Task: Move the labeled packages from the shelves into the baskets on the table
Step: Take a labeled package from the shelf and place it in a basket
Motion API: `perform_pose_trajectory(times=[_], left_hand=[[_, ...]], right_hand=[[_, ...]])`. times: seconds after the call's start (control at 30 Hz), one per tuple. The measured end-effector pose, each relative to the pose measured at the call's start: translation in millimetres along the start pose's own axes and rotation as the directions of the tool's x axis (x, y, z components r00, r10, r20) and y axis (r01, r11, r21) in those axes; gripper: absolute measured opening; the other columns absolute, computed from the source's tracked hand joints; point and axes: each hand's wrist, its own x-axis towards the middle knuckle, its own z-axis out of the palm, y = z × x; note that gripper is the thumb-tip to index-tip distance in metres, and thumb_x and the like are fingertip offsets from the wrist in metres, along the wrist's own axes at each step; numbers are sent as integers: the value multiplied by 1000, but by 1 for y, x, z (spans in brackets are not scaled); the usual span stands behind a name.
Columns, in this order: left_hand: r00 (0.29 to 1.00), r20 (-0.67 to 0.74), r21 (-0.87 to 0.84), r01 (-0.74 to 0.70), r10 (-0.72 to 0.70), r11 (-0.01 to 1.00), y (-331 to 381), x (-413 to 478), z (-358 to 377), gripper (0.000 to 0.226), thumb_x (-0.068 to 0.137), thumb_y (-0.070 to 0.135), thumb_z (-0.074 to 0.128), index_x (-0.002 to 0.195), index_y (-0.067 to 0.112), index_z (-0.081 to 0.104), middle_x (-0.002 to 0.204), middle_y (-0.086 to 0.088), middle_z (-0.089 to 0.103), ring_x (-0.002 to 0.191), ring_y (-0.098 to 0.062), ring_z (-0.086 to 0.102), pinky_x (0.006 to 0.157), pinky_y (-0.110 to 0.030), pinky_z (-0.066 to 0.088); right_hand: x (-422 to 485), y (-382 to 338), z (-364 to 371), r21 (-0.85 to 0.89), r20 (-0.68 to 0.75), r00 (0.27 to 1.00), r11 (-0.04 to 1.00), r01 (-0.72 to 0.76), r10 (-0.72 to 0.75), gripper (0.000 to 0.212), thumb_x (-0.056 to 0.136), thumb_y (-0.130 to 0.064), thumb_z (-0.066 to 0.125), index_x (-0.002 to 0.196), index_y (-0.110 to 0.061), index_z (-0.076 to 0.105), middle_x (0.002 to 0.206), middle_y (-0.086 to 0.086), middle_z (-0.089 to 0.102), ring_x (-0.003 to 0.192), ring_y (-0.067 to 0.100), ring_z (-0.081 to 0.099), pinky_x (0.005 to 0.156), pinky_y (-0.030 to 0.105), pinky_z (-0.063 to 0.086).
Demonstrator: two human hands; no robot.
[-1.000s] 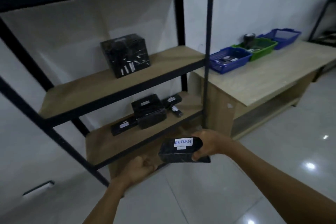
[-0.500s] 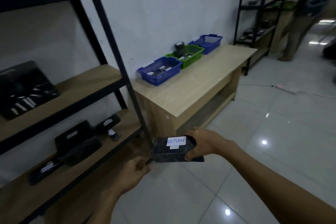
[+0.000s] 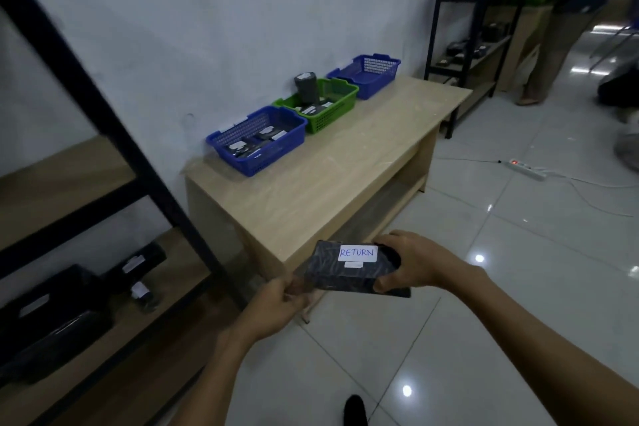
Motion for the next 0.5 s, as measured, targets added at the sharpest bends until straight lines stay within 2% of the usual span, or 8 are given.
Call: perform_pose_trajectory(times=[0.07, 0.13, 0.2, 0.27, 0.4, 0.5], left_hand=[[999, -3, -15, -38, 38, 999, 14, 43, 2, 21, 92, 24, 63, 109, 33, 54, 101, 18, 61, 87, 7, 57, 71, -7, 46], [999, 3, -10, -45, 45, 999, 28, 82, 1, 23, 91, 23, 64, 111, 30, 55, 101, 16, 62, 86, 12, 55, 69, -2, 42], [998, 12, 21, -67, 67, 998, 41, 121, 1, 24, 90, 25, 66, 113, 25, 60, 101, 12, 64, 83, 11, 57, 71, -5, 45], [997, 26, 38, -72, 71, 997, 55, 162, -2, 24, 89, 30, 65, 111, 22, 63, 100, 8, 67, 83, 2, 61, 75, -17, 51], [995, 48, 83, -91, 88, 992, 84, 229, -7, 32, 91, 39, 61, 120, 27, 57, 106, 12, 61, 89, 2, 58, 67, -11, 44], [997, 27, 111, -80, 77, 991, 100, 286, -7, 36, 91, 40, 61, 124, 28, 56, 112, 8, 61, 94, -4, 59, 71, -17, 45]], right_hand=[[22, 26, -14, 10, -30, 999, 1000, -15, 15, 75, 68, -54, 73, 132, -25, 46, 117, -3, 54, 102, 14, 53, 86, 33, 51], [41, 48, -30, 32, -47, 997, 998, -54, 56, 78, 68, -53, 74, 134, -24, 45, 118, -3, 55, 101, 13, 53, 86, 32, 51], [62, 68, -45, 49, -53, 995, 996, -78, 80, 80, 69, -52, 75, 136, -24, 43, 120, -2, 54, 103, 13, 52, 87, 30, 50], [86, 87, -63, 41, -77, 993, 995, -91, 94, 80, 70, -52, 74, 137, -24, 42, 121, -2, 54, 104, 13, 52, 86, 28, 48], [135, 129, -90, 61, -108, 988, 993, -101, 107, 83, 69, -53, 74, 139, -24, 41, 122, -2, 53, 106, 14, 50, 86, 29, 48], [175, 167, -106, 74, -107, 990, 993, -87, 95, 86, 66, -55, 73, 140, -24, 40, 123, -3, 53, 107, 13, 50, 88, 32, 49]])
